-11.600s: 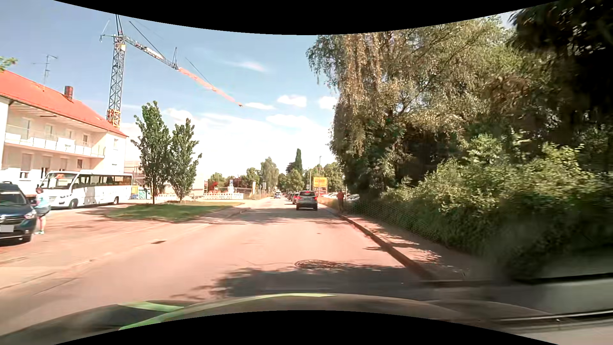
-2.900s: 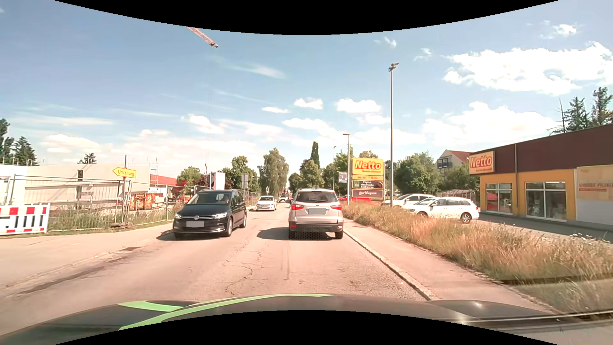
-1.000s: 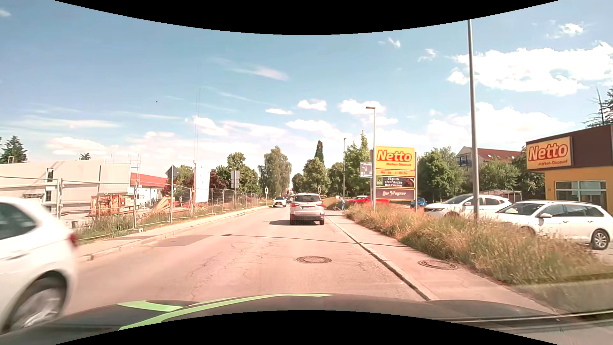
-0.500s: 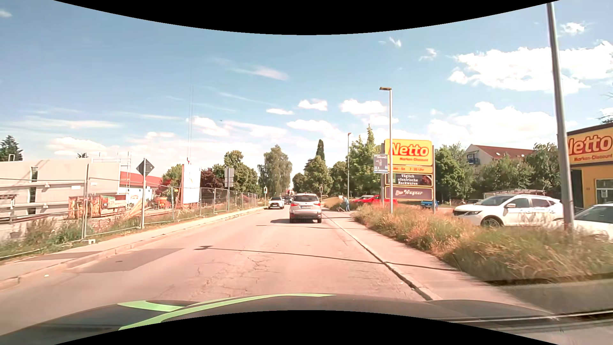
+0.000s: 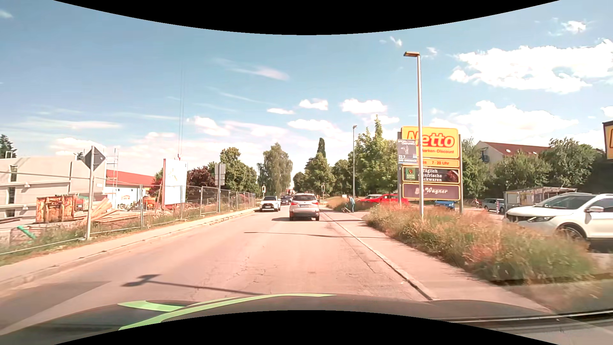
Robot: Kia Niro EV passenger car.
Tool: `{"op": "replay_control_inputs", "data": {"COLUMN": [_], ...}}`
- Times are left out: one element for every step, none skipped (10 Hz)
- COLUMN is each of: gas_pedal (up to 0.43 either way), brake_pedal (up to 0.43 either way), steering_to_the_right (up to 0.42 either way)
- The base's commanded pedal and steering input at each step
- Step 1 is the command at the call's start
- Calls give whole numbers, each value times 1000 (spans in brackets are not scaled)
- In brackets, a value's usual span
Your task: Follow the waypoints while adhering to traffic rules and regulations
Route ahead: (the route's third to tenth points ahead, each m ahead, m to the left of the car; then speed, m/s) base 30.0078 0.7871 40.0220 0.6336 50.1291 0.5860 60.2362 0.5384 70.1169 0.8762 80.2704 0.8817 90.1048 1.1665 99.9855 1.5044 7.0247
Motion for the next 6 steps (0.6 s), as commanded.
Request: {"op": "replay_control_inputs", "data": {"gas_pedal": [228, 228, 228, 228, 228, 228], "brake_pedal": [0, 0, 0, 0, 0, 0], "steering_to_the_right": [-5, -5, -5, -5, -5, -5]}}
